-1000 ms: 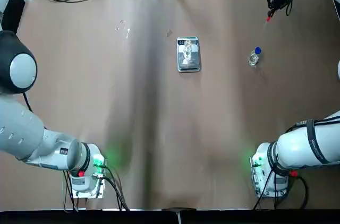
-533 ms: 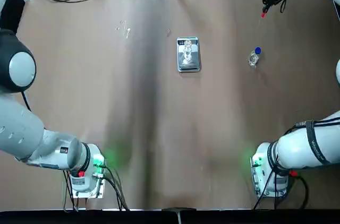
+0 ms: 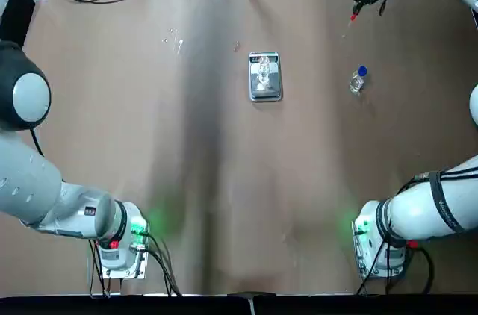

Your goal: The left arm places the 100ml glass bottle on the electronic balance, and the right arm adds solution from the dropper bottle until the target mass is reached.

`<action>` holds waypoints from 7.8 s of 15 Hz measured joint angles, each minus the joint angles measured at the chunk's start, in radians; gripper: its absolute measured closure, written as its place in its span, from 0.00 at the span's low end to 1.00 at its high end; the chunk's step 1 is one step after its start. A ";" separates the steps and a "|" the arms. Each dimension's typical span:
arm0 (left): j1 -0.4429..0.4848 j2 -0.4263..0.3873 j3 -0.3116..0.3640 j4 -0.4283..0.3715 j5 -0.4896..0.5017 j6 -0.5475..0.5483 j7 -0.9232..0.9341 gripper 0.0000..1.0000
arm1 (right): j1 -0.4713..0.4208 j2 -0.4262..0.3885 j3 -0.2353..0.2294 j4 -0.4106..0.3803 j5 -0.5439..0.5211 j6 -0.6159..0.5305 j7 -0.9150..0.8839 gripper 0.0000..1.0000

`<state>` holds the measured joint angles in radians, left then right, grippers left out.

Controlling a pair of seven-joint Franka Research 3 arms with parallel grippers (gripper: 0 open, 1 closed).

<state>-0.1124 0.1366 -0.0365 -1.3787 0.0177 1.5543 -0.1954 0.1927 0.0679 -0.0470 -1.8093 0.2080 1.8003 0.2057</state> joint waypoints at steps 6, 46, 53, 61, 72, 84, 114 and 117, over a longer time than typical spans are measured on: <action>0.000 0.000 0.000 0.000 0.000 0.000 0.000 0.00 | 0.055 0.000 0.001 0.013 0.057 -0.002 0.070 0.92; 0.002 0.000 -0.004 -0.001 0.000 0.000 0.000 0.00 | 0.442 0.163 0.000 0.034 0.093 0.357 0.453 0.92; 0.002 0.000 -0.005 -0.002 0.000 0.000 0.000 0.00 | 0.442 0.191 -0.002 0.034 0.078 0.378 0.453 0.92; 0.002 0.000 -0.005 -0.003 0.000 0.000 0.000 0.00 | 0.467 0.224 -0.001 0.034 0.062 0.400 0.454 0.92; 0.002 0.000 -0.005 -0.003 0.000 0.000 -0.007 0.00 | 0.470 0.236 -0.002 0.034 0.061 0.402 0.454 0.95; 0.001 0.000 -0.007 -0.004 0.000 0.000 -0.019 0.00 | 0.470 0.241 -0.002 0.034 0.061 0.408 0.454 0.96; 0.001 0.000 -0.008 -0.005 0.000 0.000 -0.020 0.00 | 0.251 0.119 -0.115 0.164 -0.066 -0.032 0.402 0.96; 0.002 0.000 -0.008 -0.005 0.000 0.000 -0.020 0.00 | 0.134 0.091 -0.119 0.133 -0.106 -0.063 0.276 0.96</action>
<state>-0.1109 0.1366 -0.0443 -1.3840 0.0177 1.5539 -0.2152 0.3263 0.1588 -0.1662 -1.6762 0.1018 1.7372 0.4822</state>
